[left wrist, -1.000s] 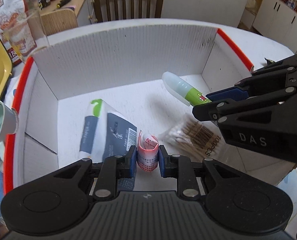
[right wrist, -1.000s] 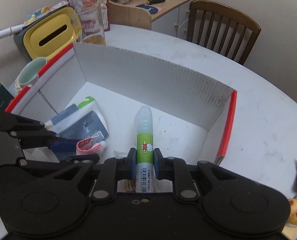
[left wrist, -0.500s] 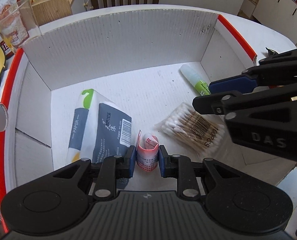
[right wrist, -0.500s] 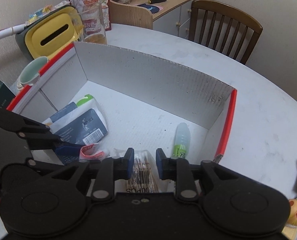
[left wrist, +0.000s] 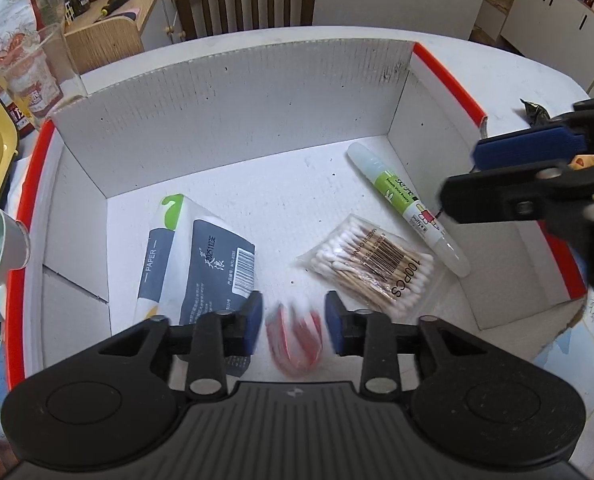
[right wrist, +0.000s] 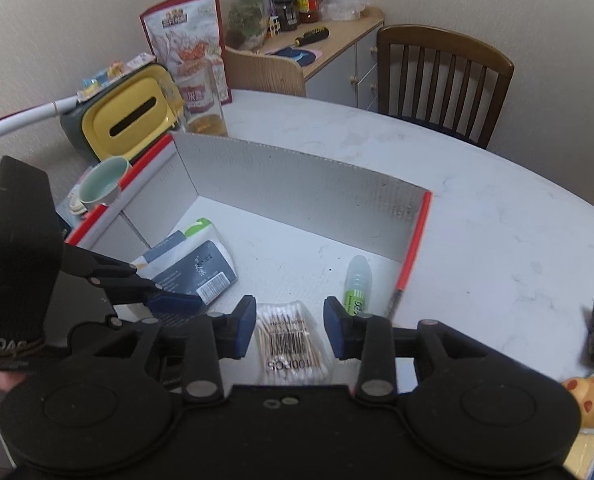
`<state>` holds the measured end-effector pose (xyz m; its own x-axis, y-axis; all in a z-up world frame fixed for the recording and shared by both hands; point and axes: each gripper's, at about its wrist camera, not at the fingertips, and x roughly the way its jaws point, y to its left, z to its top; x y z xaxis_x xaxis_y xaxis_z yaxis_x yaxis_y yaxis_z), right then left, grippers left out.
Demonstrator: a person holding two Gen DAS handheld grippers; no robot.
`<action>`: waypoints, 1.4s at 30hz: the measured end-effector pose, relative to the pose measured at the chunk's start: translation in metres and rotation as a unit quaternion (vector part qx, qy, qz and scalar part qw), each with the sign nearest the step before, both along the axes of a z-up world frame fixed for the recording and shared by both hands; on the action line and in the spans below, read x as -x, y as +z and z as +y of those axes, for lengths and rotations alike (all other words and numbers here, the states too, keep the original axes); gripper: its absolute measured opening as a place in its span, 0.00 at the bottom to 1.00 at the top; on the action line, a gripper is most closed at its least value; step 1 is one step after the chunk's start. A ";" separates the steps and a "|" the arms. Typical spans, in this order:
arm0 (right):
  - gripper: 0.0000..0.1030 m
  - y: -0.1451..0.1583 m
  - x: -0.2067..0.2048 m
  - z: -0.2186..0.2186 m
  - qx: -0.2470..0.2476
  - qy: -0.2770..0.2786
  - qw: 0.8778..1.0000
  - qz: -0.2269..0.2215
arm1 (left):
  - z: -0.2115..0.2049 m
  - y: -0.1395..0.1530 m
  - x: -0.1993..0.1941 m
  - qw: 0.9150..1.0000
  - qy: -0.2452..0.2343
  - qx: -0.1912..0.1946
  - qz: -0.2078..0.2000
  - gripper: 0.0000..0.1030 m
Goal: Organize objects
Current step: 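Withdraw both tools from the box back over the remaining items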
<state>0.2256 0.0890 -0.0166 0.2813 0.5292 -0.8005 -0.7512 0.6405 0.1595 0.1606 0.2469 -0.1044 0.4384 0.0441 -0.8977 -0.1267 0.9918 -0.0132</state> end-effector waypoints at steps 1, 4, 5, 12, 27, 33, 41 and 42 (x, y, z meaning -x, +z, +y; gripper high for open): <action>0.36 0.003 0.001 -0.004 -0.003 -0.002 1.000 -0.001 | -0.001 0.001 0.002 1.000 -0.001 -0.001 -0.003 0.58; 0.36 0.012 0.004 -0.018 -0.015 -0.006 1.000 -0.001 | -0.005 0.007 0.008 1.000 -0.002 -0.012 -0.016 0.64; 0.36 0.015 0.006 -0.023 -0.018 -0.008 1.000 -0.003 | -0.006 0.010 0.011 1.000 -0.002 -0.013 -0.021 0.64; 0.37 0.034 0.019 -0.058 -0.042 -0.019 0.999 -0.009 | -0.019 0.037 0.029 0.997 0.007 -0.011 -0.070 0.64; 0.59 0.048 0.058 -0.139 -0.068 -0.031 0.996 -0.041 | -0.078 0.077 0.067 0.988 0.000 0.003 -0.153 0.73; 0.69 0.047 0.073 -0.184 -0.077 -0.051 0.994 -0.051 | -0.103 0.087 0.078 0.984 -0.006 0.025 -0.175 0.80; 0.81 0.038 0.079 -0.247 -0.079 -0.111 0.989 -0.058 | -0.138 0.090 0.081 0.979 -0.005 0.053 -0.196 0.94; 0.82 0.036 0.080 -0.253 -0.078 -0.117 0.988 -0.059 | -0.142 0.089 0.080 0.979 -0.002 0.052 -0.197 0.97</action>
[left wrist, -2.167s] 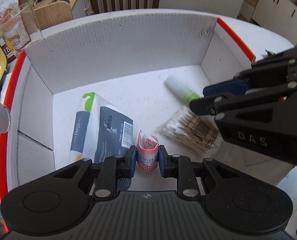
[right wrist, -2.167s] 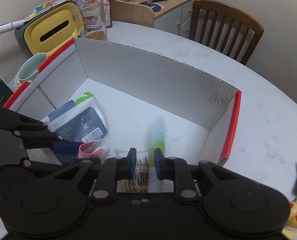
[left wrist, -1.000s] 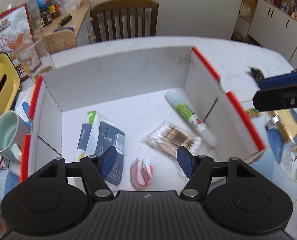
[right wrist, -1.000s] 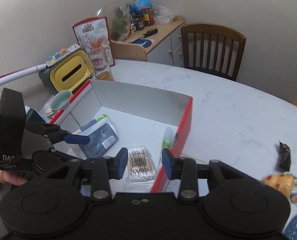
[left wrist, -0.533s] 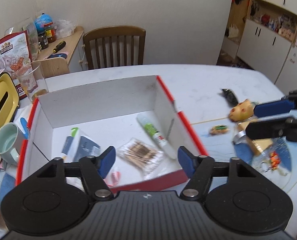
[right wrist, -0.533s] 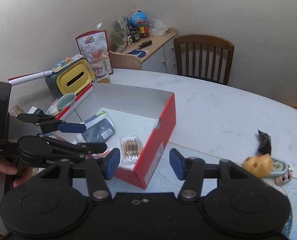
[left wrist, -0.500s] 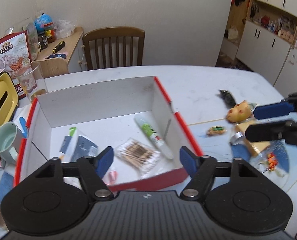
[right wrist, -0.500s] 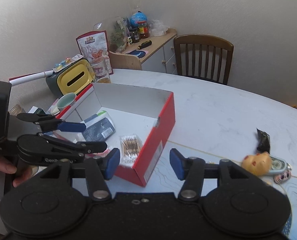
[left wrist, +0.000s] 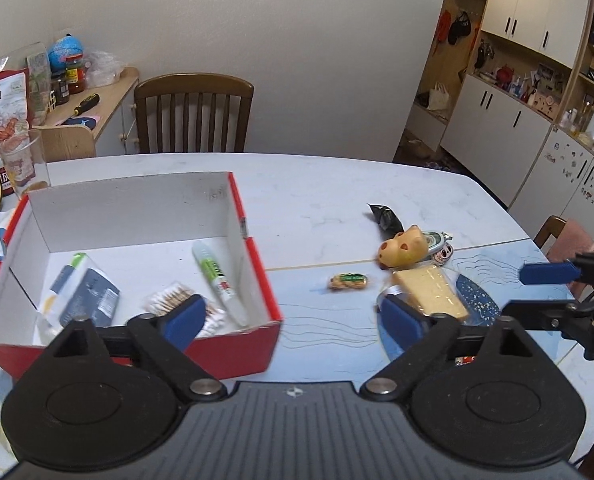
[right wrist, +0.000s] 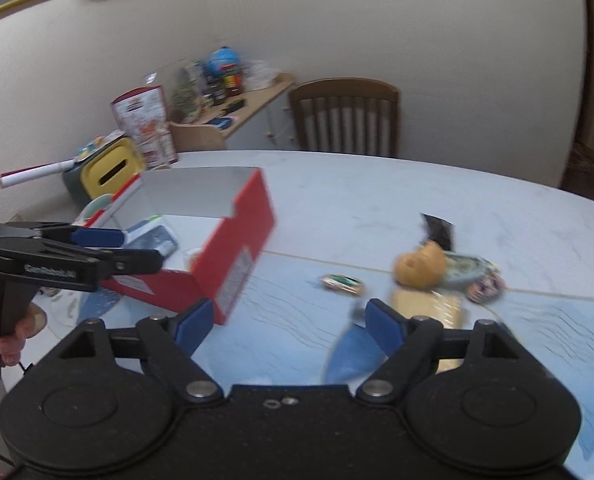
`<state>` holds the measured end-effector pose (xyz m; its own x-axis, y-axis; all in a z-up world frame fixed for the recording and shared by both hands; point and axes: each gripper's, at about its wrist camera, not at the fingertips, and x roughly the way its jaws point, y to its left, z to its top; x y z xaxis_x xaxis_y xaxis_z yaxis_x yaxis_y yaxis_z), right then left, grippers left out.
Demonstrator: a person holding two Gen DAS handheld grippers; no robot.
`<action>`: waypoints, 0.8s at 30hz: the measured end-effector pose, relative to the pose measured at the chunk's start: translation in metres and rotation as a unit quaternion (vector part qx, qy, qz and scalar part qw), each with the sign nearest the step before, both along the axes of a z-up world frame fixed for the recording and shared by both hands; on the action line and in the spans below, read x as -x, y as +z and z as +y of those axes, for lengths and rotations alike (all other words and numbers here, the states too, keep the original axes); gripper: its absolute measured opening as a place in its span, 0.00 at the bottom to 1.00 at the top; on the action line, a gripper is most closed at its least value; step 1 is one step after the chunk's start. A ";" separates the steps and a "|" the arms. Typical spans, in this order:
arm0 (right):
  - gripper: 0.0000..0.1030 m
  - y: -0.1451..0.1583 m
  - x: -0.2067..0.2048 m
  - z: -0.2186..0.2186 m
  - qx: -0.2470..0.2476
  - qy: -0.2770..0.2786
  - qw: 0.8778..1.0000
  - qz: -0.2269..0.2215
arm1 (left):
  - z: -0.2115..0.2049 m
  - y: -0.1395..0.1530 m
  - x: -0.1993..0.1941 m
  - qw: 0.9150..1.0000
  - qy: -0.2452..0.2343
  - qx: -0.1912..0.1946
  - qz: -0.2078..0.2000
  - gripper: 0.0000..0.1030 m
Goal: Organize objects
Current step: 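Withdraw both tools from the box back over the remaining items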
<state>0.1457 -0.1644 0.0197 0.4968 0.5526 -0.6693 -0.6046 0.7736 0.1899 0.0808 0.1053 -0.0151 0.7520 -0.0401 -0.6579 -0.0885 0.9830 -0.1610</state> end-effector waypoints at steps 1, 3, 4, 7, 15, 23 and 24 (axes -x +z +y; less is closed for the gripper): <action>0.82 -0.002 0.000 -0.007 0.000 -0.007 1.000 0.001 | -0.004 -0.001 -0.001 1.000 0.002 -0.001 -0.005 0.97; 0.84 -0.007 0.002 -0.019 0.006 -0.022 1.000 0.000 | -0.014 -0.002 -0.002 1.000 -0.002 -0.005 -0.018 0.98; 0.84 -0.010 0.003 -0.026 0.011 -0.029 1.000 -0.002 | -0.020 -0.002 -0.004 1.000 -0.005 -0.006 -0.024 0.98; 0.85 -0.022 0.003 -0.042 0.026 -0.046 0.999 -0.003 | -0.036 -0.006 -0.009 0.999 -0.020 -0.007 -0.035 1.00; 0.85 -0.058 -0.001 -0.070 0.053 -0.069 0.996 0.017 | -0.078 -0.030 -0.037 0.998 -0.043 -0.035 -0.041 1.00; 0.85 -0.084 -0.011 -0.083 0.067 -0.077 0.994 0.030 | -0.105 -0.063 -0.066 0.996 -0.049 -0.066 -0.026 0.99; 0.85 -0.087 -0.012 -0.084 0.066 -0.076 0.994 0.032 | -0.107 -0.067 -0.069 0.996 -0.046 -0.067 -0.022 1.00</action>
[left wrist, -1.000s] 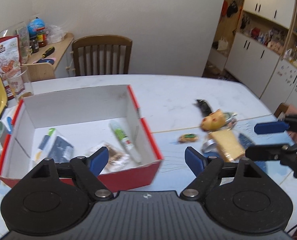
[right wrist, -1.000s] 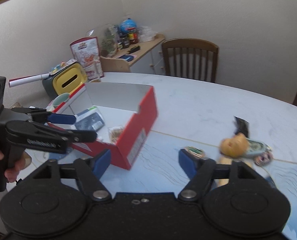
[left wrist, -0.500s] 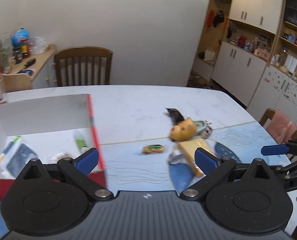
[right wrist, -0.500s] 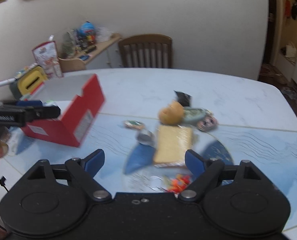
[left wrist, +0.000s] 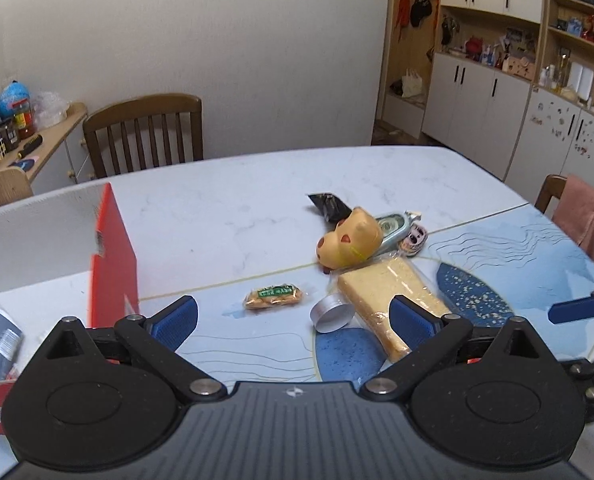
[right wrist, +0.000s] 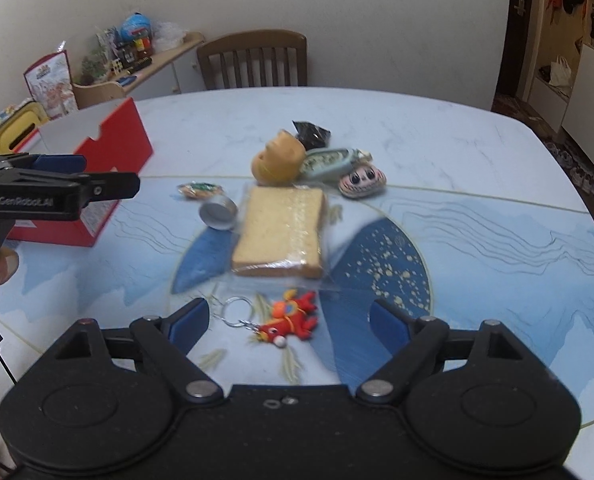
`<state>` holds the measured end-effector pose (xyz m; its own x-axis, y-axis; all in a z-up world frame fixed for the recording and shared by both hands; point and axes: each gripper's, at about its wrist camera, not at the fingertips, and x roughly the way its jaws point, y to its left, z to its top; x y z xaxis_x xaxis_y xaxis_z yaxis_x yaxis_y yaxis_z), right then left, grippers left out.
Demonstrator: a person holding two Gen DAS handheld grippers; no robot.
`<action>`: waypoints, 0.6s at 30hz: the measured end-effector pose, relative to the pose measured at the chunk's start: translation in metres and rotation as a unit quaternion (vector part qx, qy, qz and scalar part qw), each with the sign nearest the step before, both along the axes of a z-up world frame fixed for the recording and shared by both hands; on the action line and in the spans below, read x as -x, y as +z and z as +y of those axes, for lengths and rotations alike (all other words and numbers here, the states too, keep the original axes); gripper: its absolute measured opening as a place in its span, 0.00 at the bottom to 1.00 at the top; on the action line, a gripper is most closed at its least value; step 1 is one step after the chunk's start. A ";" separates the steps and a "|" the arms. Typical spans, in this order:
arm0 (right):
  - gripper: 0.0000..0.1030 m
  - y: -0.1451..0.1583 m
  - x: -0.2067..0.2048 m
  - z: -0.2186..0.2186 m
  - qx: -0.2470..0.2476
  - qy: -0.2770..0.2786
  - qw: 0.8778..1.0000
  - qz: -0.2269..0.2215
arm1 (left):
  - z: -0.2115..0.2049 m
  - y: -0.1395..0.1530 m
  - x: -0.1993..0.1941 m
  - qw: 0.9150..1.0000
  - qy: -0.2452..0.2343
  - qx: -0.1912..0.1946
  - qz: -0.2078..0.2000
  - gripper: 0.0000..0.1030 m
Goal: Organize objects
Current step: 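Withdraw both tools from the box back over the remaining items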
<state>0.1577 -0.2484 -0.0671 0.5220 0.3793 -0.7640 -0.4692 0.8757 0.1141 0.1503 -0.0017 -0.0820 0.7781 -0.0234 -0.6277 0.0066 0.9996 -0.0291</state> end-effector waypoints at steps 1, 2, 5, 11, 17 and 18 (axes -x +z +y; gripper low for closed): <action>0.85 -0.003 -0.001 0.000 0.000 0.000 1.000 0.002 | -0.002 -0.004 -0.004 1.000 0.003 -0.001 0.005 1.00; 0.85 -0.006 -0.002 -0.001 0.000 -0.001 1.000 0.003 | -0.004 -0.008 -0.008 1.000 0.005 -0.001 0.009 1.00; 0.85 -0.015 -0.004 0.001 0.001 0.000 1.000 0.006 | -0.009 -0.019 -0.018 1.000 0.012 0.000 0.018 1.00; 0.85 -0.030 -0.009 0.007 0.010 0.014 1.000 0.014 | -0.020 -0.033 -0.037 1.000 0.008 -0.006 0.024 0.99; 0.83 -0.044 -0.014 0.014 0.031 0.039 0.999 0.019 | -0.025 -0.053 -0.053 0.999 0.015 -0.017 0.034 1.00; 0.83 -0.046 -0.014 0.015 0.032 0.041 0.998 0.018 | -0.023 -0.054 -0.055 0.999 0.021 -0.011 0.034 0.99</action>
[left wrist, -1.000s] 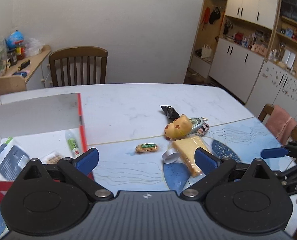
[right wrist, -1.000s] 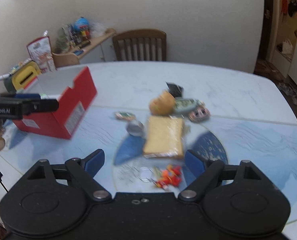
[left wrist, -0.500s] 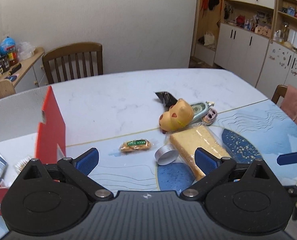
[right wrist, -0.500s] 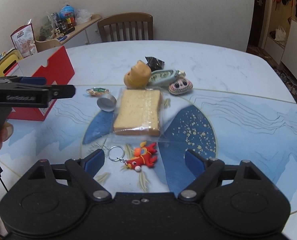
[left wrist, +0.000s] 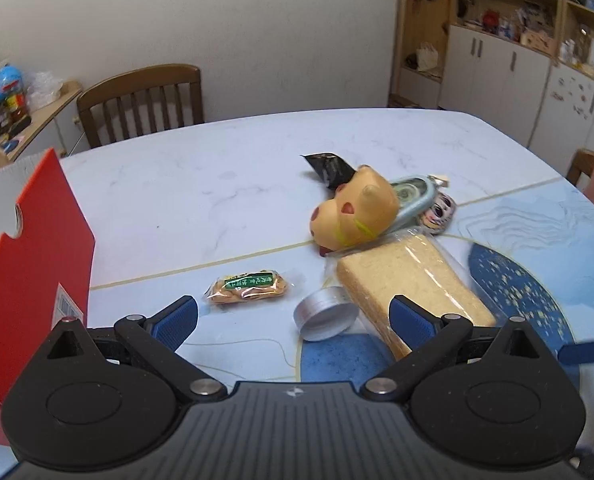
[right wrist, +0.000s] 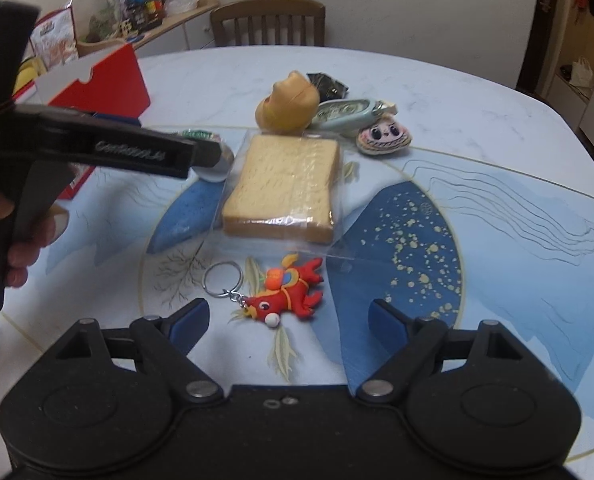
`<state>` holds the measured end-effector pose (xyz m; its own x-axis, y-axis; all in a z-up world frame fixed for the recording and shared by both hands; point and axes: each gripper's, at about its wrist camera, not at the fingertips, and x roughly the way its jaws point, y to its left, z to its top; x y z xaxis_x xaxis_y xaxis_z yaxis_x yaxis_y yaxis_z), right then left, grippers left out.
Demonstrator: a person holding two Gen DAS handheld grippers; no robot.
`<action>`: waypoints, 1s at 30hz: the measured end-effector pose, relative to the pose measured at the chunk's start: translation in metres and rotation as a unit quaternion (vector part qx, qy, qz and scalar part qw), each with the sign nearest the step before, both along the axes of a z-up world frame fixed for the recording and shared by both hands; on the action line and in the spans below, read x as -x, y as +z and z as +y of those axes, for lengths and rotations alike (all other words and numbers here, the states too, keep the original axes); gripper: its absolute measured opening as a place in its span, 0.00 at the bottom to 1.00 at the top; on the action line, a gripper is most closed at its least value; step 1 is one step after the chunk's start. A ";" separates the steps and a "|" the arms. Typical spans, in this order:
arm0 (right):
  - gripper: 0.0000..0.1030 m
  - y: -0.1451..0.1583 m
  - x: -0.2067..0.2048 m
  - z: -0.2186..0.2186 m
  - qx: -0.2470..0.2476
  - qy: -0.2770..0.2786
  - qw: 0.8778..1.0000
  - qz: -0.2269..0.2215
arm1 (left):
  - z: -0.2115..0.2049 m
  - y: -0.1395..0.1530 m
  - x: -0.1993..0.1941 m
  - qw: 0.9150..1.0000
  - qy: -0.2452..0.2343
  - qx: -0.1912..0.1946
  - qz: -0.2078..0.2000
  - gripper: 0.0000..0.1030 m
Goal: Organize objects
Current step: 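Withdraw both tools from the box back over the remaining items, then grasp the silver tin with the left tool while the right tool grasps the red keychain toy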
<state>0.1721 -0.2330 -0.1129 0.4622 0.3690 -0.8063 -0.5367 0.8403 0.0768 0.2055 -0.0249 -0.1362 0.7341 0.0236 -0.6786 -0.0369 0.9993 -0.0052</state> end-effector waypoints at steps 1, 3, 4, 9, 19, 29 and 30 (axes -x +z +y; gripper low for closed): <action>0.83 -0.002 0.000 0.001 0.002 0.002 1.000 -0.001 | 0.002 -0.001 -0.002 1.000 0.006 0.008 0.000 0.99; 0.83 -0.005 -0.002 0.004 0.004 0.007 1.000 0.000 | 0.003 -0.004 -0.006 1.000 0.013 0.019 0.003 0.99; 0.83 -0.006 -0.002 0.005 0.004 0.009 1.000 0.001 | 0.002 -0.005 -0.007 1.000 0.016 0.020 0.004 0.99; 0.83 -0.011 -0.004 0.011 0.011 0.021 1.000 -0.002 | 0.003 -0.012 -0.013 0.999 0.025 0.026 0.009 0.99; 0.74 -0.015 -0.009 0.017 0.017 0.034 0.999 -0.005 | 0.001 -0.018 -0.015 0.999 0.013 0.034 0.013 0.79; 0.53 -0.012 -0.007 0.021 0.029 0.040 0.999 -0.018 | 0.003 -0.018 -0.017 0.998 0.010 0.054 0.026 0.39; 0.51 -0.012 -0.006 0.021 0.029 0.038 0.999 -0.018 | 0.004 -0.018 -0.016 0.998 0.012 0.055 0.026 0.39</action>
